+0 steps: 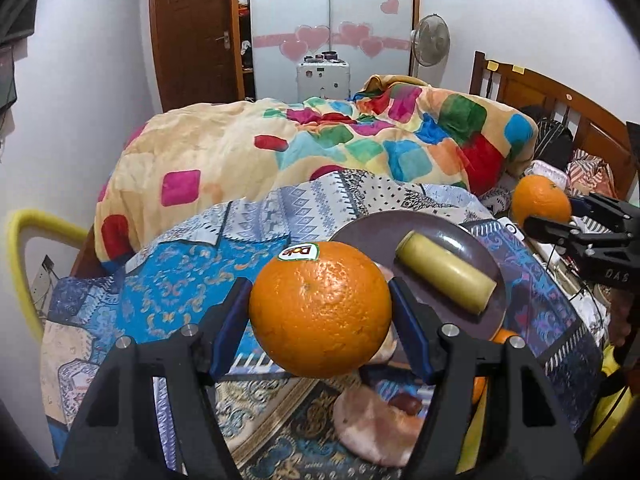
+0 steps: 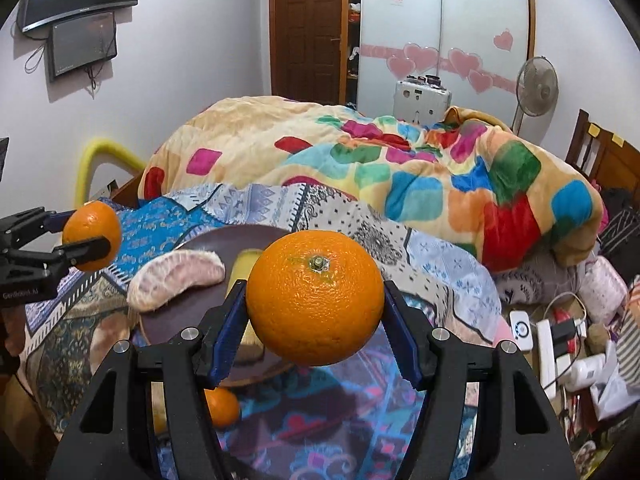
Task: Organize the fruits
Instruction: 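Carry both oranges onto the purple plate and open both grippers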
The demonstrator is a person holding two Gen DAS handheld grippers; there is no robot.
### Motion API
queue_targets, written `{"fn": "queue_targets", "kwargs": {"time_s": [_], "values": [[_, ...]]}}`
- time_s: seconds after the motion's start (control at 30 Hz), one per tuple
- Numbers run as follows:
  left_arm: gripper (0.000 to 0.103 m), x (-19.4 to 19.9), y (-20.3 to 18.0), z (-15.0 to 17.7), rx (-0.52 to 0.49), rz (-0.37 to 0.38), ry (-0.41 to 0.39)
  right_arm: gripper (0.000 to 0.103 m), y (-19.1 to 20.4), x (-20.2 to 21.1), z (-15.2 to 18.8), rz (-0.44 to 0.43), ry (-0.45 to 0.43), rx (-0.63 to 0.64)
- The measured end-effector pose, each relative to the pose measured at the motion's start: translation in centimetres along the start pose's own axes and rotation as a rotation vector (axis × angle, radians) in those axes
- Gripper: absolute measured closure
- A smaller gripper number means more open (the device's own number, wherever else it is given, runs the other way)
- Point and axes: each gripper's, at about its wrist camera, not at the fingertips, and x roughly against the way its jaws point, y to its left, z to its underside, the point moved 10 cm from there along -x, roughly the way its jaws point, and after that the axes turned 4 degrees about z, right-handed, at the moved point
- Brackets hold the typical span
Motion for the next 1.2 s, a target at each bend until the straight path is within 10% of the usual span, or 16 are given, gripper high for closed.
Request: {"fn": "queue_targets", "kwargs": {"time_s": [1.2], "values": [[0.034, -12.8, -2.3, -2.9, -0.018, -0.026, 0.169, 0.041, 2.1, -10.0, 0.7, -0.028, 0.170, 0.071]]}}
